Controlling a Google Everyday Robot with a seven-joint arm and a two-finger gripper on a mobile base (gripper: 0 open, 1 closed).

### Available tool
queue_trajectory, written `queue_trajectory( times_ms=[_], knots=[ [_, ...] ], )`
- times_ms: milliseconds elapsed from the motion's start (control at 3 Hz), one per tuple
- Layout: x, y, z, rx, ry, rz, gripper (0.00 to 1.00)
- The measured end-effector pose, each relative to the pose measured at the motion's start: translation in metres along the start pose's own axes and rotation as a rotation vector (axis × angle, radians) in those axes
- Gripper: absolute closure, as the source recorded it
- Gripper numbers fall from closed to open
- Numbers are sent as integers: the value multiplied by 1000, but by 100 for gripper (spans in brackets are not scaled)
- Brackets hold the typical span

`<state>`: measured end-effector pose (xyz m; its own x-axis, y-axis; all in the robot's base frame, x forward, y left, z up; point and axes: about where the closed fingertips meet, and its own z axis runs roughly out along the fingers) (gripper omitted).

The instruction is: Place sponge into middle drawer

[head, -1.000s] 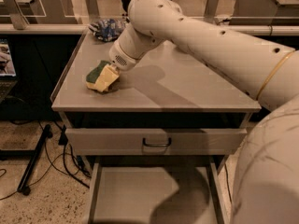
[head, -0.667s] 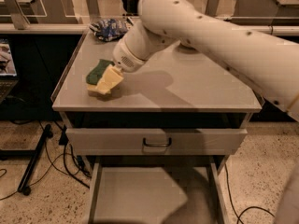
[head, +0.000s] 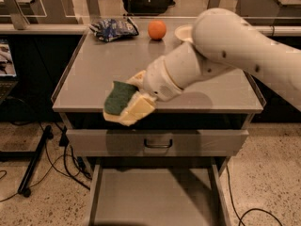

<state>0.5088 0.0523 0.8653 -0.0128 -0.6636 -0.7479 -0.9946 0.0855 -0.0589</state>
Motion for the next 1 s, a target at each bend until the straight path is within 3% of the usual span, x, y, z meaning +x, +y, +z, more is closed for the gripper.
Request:
queue_trajectory(
  times_ms=[333, 667, 1000],
  knots=[
    [45, 49, -48, -21, -49, -65, 100],
    [76, 75, -83, 14, -66, -136, 100],
    [76, 75, -83, 14, -66, -136, 100]
  ],
)
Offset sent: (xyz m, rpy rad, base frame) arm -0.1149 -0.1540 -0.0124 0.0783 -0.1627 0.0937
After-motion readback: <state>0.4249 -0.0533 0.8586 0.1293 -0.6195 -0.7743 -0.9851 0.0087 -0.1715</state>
